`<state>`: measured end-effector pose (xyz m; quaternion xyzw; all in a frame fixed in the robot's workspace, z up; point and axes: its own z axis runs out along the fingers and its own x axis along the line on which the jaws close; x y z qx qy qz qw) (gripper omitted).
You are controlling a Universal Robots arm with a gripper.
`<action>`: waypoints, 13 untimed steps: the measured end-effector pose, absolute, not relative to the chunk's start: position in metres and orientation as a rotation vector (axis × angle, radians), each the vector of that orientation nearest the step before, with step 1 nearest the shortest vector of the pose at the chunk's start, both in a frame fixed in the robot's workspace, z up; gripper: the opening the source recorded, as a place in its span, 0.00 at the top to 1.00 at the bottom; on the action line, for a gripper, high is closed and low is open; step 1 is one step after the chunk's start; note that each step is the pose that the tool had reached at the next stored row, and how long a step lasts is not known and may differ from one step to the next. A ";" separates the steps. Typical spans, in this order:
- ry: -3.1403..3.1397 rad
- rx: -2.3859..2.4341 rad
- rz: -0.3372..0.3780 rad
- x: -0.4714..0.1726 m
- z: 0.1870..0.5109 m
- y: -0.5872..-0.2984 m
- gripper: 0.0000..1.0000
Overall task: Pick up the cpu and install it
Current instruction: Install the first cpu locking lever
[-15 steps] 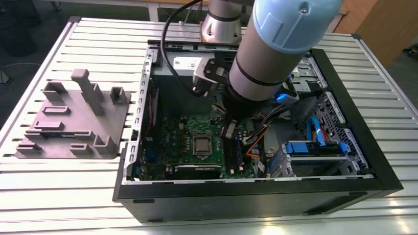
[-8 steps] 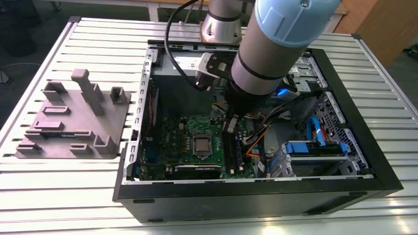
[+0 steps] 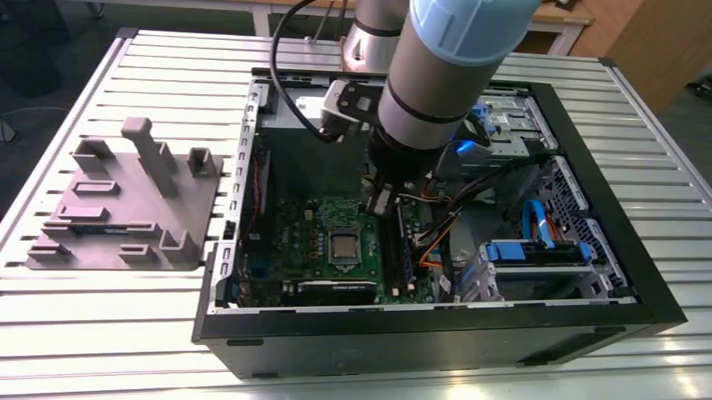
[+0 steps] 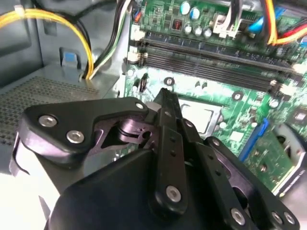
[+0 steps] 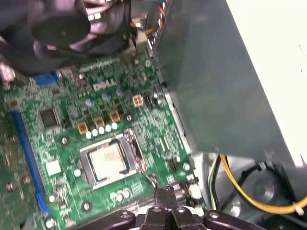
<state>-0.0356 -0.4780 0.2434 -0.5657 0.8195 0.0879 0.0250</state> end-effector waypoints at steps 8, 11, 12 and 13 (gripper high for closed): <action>2.533 -1.749 0.271 -0.032 0.243 -0.476 0.90; 2.532 -1.749 0.271 -0.028 0.243 -0.476 0.90; 2.533 -1.749 0.271 -0.028 0.243 -0.475 0.90; 2.532 -1.749 0.272 -0.028 0.243 -0.474 0.90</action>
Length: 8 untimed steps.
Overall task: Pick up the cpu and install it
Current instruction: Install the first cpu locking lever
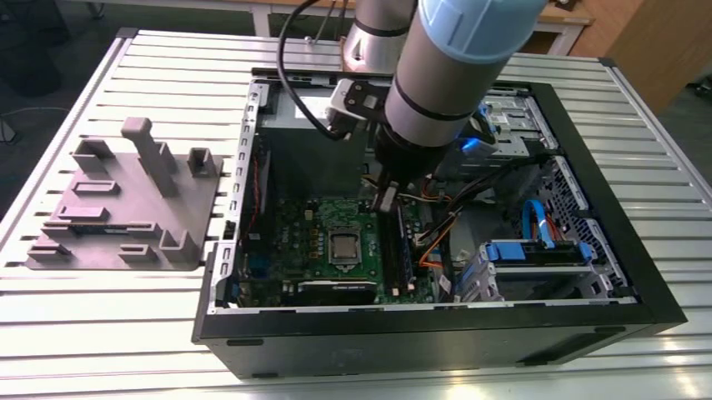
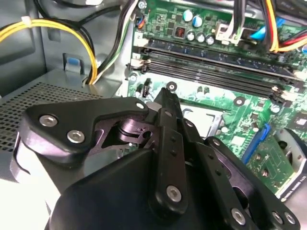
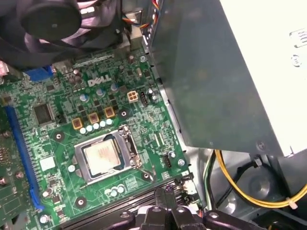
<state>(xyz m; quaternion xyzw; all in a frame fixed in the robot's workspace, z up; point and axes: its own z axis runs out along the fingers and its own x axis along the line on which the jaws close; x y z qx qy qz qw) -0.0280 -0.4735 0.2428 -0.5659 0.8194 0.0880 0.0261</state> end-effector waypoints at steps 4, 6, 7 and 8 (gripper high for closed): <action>2.527 -1.749 0.279 -0.034 0.241 -0.470 0.90; 2.524 -1.753 0.280 -0.038 0.241 -0.470 0.90; 2.521 -1.758 0.280 -0.039 0.241 -0.470 0.90; 2.516 -1.767 0.281 -0.039 0.241 -0.470 0.90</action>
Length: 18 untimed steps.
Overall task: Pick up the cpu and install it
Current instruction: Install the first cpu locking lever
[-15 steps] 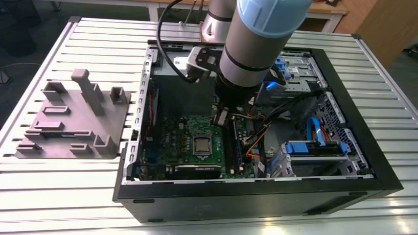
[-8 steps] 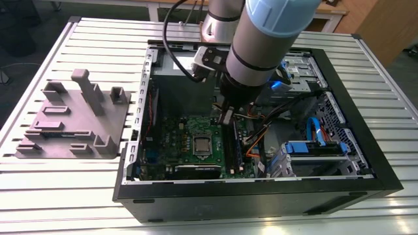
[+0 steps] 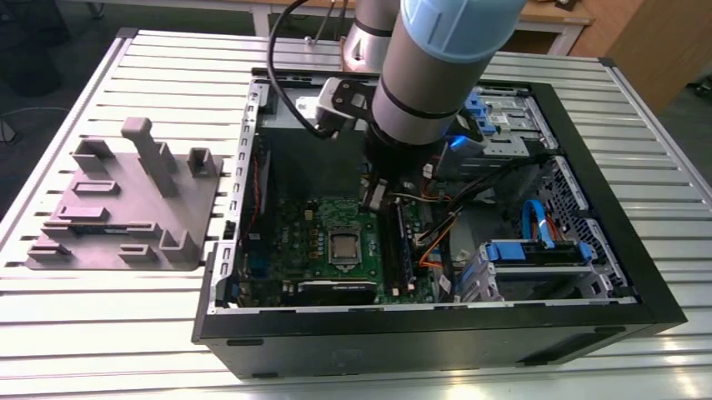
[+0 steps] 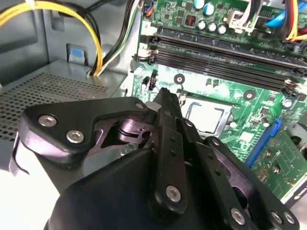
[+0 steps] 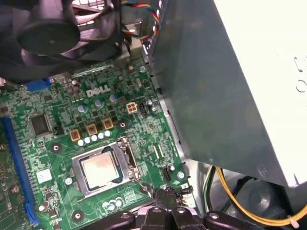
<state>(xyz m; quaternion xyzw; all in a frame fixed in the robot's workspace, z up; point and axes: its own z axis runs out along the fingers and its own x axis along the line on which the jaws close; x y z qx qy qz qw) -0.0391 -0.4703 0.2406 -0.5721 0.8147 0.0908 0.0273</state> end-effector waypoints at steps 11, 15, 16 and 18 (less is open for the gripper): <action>2.483 -1.819 0.283 -0.040 0.239 -0.483 0.90; 2.468 -1.842 0.283 -0.041 0.238 -0.487 0.90; 2.465 -1.845 0.283 -0.041 0.238 -0.488 0.90; 2.464 -1.847 0.284 -0.041 0.238 -0.488 0.90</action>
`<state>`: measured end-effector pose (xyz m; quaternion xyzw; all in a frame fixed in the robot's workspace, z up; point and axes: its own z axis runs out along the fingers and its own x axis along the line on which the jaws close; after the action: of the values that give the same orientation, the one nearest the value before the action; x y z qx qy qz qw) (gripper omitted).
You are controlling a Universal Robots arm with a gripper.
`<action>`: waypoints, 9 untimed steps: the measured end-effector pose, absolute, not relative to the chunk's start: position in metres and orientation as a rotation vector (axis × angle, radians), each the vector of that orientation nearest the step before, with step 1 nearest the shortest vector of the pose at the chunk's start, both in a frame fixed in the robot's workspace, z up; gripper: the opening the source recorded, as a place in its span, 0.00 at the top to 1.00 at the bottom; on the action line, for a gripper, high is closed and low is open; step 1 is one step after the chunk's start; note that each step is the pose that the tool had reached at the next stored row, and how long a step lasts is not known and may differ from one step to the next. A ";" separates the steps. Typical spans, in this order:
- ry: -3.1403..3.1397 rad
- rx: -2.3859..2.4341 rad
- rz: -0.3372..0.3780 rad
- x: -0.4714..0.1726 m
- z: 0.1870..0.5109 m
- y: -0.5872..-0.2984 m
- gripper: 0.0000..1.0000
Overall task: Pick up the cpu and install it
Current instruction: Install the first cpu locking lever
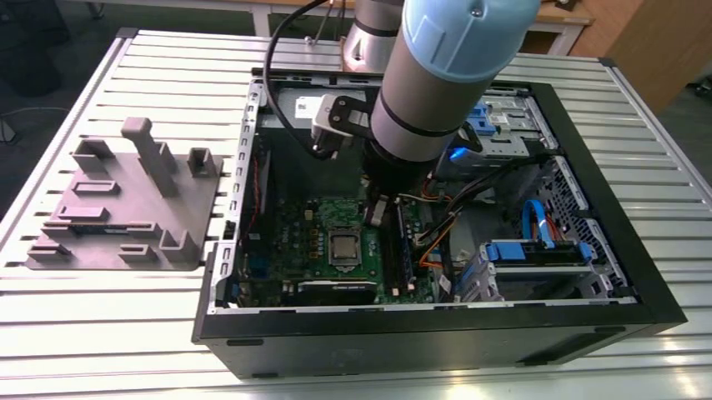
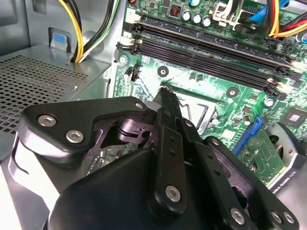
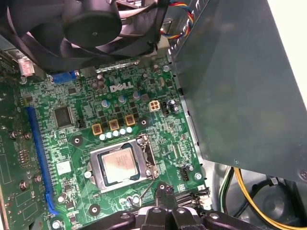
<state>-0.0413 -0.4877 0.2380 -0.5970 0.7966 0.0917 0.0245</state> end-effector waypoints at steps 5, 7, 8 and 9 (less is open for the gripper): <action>2.464 -1.847 0.284 -0.041 0.238 -0.488 0.90; 2.464 -1.847 0.284 -0.041 0.238 -0.488 0.90; 2.464 -1.847 0.284 -0.041 0.238 -0.488 0.90; 2.463 -1.848 0.284 -0.042 0.237 -0.488 0.90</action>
<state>-0.0415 -0.4880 0.2375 -0.5974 0.7963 0.0917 0.0245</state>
